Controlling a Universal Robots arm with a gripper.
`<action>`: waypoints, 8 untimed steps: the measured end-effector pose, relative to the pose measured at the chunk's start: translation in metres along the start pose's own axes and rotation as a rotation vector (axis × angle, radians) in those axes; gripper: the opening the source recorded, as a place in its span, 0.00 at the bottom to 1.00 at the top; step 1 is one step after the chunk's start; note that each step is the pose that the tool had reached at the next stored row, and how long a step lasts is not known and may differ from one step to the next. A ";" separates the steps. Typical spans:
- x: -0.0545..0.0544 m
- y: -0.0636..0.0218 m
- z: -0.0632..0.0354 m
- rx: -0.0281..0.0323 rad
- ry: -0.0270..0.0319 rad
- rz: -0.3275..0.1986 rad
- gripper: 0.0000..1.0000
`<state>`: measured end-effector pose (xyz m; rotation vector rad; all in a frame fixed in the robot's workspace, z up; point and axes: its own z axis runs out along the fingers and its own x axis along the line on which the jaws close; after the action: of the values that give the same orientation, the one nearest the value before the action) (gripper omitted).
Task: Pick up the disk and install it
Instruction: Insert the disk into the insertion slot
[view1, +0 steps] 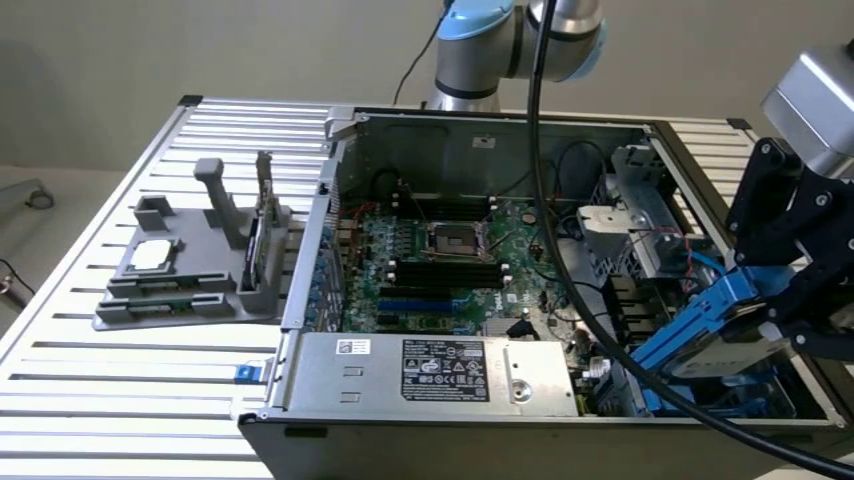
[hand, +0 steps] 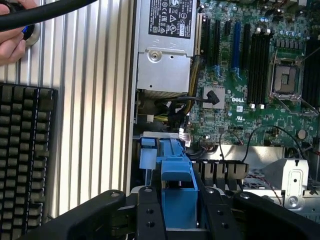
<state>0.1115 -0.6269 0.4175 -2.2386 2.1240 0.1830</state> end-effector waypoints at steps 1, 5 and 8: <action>0.000 0.0000 0.0002 0.0000 -0.0013 -0.001 0.33; 0.001 0.0000 0.0010 0.0000 -0.0077 -0.004 0.46; 0.002 -0.0001 0.0019 0.0001 -0.0138 -0.005 0.53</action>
<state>0.1116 -0.6289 0.4154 -2.2361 2.1108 0.1975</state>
